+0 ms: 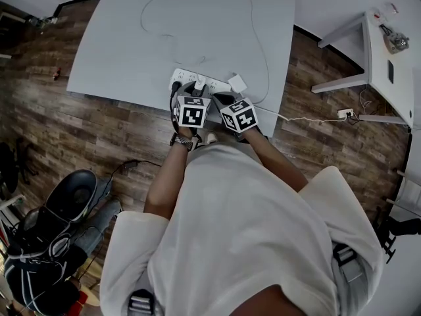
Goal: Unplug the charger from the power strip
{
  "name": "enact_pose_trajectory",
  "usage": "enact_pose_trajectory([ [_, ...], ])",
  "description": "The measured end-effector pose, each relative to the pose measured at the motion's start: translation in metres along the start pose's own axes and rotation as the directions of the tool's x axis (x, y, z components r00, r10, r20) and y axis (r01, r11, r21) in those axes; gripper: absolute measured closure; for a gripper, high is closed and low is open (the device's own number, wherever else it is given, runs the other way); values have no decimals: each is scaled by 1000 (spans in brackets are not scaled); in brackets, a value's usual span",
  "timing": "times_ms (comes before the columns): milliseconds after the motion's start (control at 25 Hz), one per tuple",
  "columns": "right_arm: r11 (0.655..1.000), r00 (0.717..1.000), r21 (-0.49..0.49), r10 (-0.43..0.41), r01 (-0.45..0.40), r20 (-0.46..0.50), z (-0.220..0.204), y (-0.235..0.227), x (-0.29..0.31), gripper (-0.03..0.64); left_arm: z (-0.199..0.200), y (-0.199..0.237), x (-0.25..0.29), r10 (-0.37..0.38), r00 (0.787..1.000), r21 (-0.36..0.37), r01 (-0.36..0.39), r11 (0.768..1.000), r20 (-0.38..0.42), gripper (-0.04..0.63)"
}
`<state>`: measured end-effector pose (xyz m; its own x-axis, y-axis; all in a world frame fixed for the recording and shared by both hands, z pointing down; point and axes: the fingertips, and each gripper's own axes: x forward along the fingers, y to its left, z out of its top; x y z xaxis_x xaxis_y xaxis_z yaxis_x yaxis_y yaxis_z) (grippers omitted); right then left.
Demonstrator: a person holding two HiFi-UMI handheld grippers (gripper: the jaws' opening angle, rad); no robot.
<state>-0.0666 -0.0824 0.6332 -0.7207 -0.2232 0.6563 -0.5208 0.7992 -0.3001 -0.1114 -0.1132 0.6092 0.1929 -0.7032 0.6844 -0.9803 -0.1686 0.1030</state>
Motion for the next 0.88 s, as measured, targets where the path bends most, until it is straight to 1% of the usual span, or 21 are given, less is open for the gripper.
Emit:
enact_pose_trajectory([
  [80,1000,1000,1,1,-1,3,0,-1,0,615,2,0,0,-10,1000,-40,11,999,15,456],
  [160,1000,1000,6,5,-5,2,3,-7,5,615,2,3,6,-13,1000,-74,13,997,10,454],
  [480,1000,1000,-9,-2,2,6,5,-11,5,615,5,3,9,-20,1000,-93,18,996,-15,453],
  [560,1000,1000,-5,-1,1,4,5,-11,6,615,5,4,11,-14,1000,-65,12,998,-27,454],
  [680,1000,1000,-5,1,-1,2,5,-10,8,615,4,4,13,7,999,16,-6,1000,-46,456],
  [800,1000,1000,-5,0,0,-1,5,-12,7,615,3,2,15,33,997,88,-26,996,-74,456],
  [880,1000,1000,-3,1,-1,-2,5,-13,7,615,2,1,16,43,996,113,-33,993,-83,456],
])
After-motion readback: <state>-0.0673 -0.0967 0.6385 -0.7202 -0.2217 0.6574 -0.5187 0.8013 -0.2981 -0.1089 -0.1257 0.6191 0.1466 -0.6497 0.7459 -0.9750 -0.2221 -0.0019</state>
